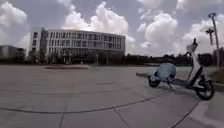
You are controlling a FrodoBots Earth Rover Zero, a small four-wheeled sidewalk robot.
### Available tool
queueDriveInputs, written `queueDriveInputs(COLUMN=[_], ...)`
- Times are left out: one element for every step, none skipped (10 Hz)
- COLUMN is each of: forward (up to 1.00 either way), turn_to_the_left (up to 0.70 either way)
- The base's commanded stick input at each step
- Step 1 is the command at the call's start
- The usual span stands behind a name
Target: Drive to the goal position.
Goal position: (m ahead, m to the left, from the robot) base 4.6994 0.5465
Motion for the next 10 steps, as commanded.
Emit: queueDriveInputs(forward=[0.70, 0.70, 0.70, 0.70, 0.70, 0.70, 0.70, 0.70, 0.70, 0.70], turn_to_the_left=[0.05, 0.05, 0.05, 0.05, 0.05, 0.05, 0.05, 0.05, 0.05, 0.05])
